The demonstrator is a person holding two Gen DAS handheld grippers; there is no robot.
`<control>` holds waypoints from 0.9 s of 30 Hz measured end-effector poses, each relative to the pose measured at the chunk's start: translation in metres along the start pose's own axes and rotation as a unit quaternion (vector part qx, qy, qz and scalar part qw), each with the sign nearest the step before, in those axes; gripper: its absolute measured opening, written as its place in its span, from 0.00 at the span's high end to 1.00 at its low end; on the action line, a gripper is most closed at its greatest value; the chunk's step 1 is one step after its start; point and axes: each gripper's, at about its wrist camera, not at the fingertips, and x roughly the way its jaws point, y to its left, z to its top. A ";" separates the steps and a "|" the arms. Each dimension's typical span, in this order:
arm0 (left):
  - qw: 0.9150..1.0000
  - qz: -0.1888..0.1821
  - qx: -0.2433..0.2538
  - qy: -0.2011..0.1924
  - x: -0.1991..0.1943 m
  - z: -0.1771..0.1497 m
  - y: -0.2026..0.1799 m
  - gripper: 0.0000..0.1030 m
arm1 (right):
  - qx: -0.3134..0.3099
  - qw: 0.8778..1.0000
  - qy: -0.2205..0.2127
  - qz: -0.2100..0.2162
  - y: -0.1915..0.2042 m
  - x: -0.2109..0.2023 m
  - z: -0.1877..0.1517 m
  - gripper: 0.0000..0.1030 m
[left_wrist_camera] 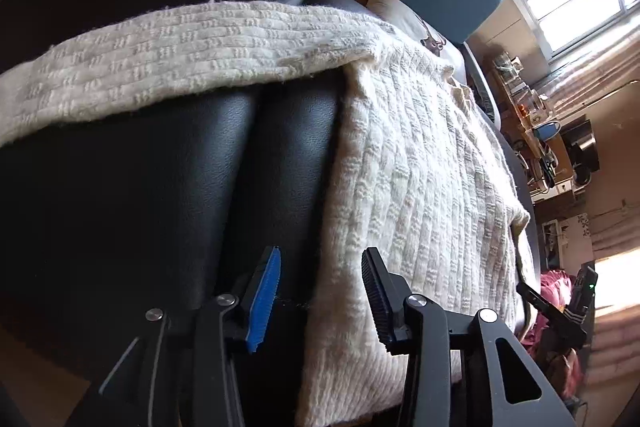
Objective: Fold clothes
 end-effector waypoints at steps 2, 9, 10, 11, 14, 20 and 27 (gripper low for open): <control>1.000 0.011 0.012 0.005 0.011 0.005 -0.008 0.52 | -0.012 1.000 -0.011 -0.013 0.003 0.002 0.005 0.17; 0.999 0.017 0.038 0.011 0.034 0.020 -0.030 0.49 | -0.034 0.998 -0.008 -0.059 0.011 0.016 0.015 0.41; 0.999 0.020 0.041 0.008 0.036 0.023 -0.031 0.47 | -0.040 0.998 0.001 -0.055 0.013 0.022 0.016 0.42; 0.999 0.020 0.045 0.008 0.039 0.025 -0.033 0.44 | -0.046 0.998 0.006 -0.053 0.015 0.027 0.017 0.43; 0.998 0.021 0.067 0.007 0.048 0.031 -0.040 0.50 | -0.056 0.997 0.002 -0.046 0.020 0.033 0.022 0.87; 0.997 -0.019 0.076 -0.024 0.013 0.029 -0.045 0.93 | -0.075 0.993 -0.021 -0.092 0.024 0.004 0.030 0.91; 0.999 0.001 0.052 0.014 0.029 0.008 -0.021 0.91 | 0.013 0.998 0.007 -0.065 -0.006 0.016 0.009 0.78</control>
